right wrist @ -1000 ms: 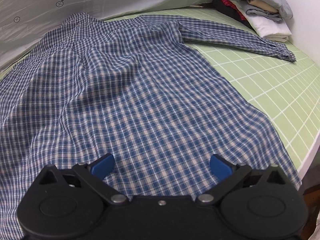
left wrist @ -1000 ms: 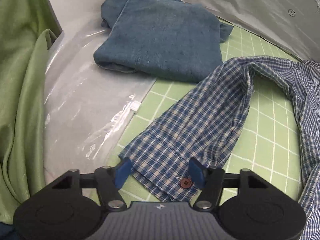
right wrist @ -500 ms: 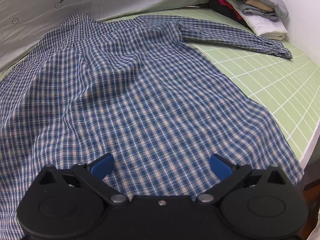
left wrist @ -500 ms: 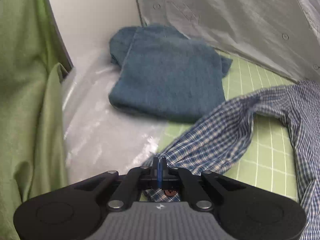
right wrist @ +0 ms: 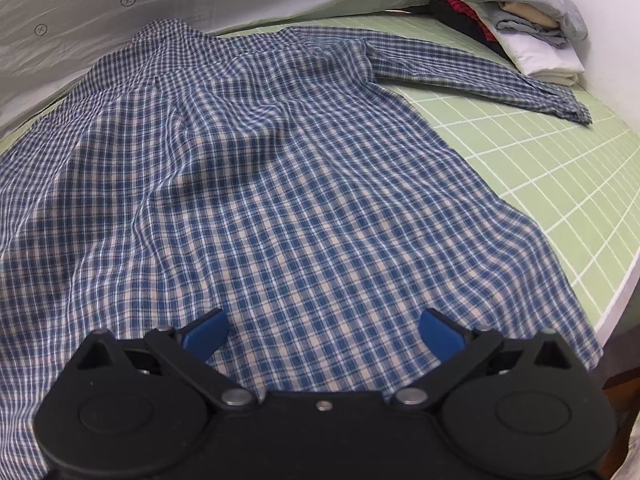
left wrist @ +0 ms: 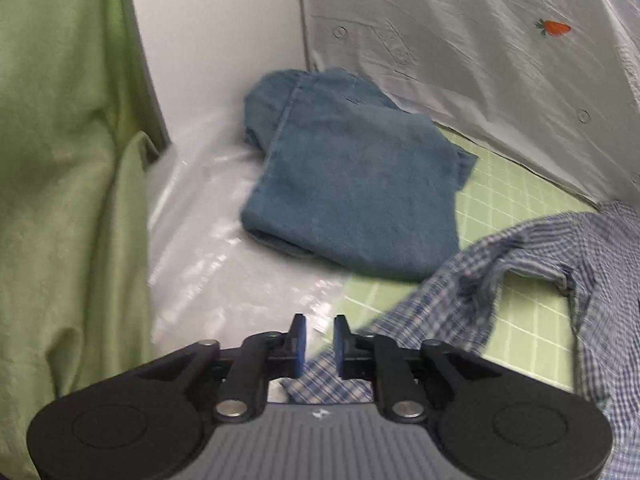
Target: Fold clothes
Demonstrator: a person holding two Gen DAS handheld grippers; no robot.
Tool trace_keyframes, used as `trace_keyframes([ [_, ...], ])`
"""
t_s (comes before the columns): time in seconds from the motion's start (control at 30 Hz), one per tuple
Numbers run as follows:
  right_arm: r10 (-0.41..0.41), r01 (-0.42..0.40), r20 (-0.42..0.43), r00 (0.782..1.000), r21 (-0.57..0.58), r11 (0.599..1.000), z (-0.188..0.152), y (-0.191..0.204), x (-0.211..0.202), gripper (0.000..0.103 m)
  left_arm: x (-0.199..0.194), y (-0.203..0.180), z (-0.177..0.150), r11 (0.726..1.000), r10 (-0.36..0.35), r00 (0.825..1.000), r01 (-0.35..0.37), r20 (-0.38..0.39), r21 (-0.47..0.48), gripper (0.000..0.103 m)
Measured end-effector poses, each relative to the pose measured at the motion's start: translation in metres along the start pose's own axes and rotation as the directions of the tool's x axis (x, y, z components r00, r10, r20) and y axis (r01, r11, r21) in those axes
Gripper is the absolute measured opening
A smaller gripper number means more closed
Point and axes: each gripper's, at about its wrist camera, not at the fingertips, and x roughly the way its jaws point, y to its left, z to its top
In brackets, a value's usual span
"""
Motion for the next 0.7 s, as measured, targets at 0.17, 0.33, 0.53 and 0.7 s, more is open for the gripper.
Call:
trace_keyframes([
  [0.17, -0.040, 0.044, 0.056, 0.998, -0.069, 0.997, 0.010, -0.025, -0.007, 0.103, 0.003, -0.060, -0.026, 0.978, -0.109, 0.991, 0.122, -0.082, 0.172, 0.053],
  [0.33, -0.057, 0.059, 0.064, 0.996, -0.035, 0.998, 0.029, -0.074, 0.002, 0.094, 0.001, -0.122, -0.055, 0.915, -0.208, 0.964, 0.252, -0.166, 0.317, 0.067],
  [0.53, 0.011, -0.011, 0.011, 1.000, -0.005, 1.000, 0.042, -0.123, 0.021, 0.069, 0.003, -0.181, -0.092, 0.877, -0.254, 0.930, 0.337, -0.266, 0.343, 0.071],
  [0.7, 0.122, -0.122, -0.008, 0.993, -0.062, 0.991, 0.043, -0.132, 0.024, 0.024, 0.004, -0.213, -0.113, 0.913, -0.230, 0.932, 0.306, -0.281, 0.268, 0.071],
])
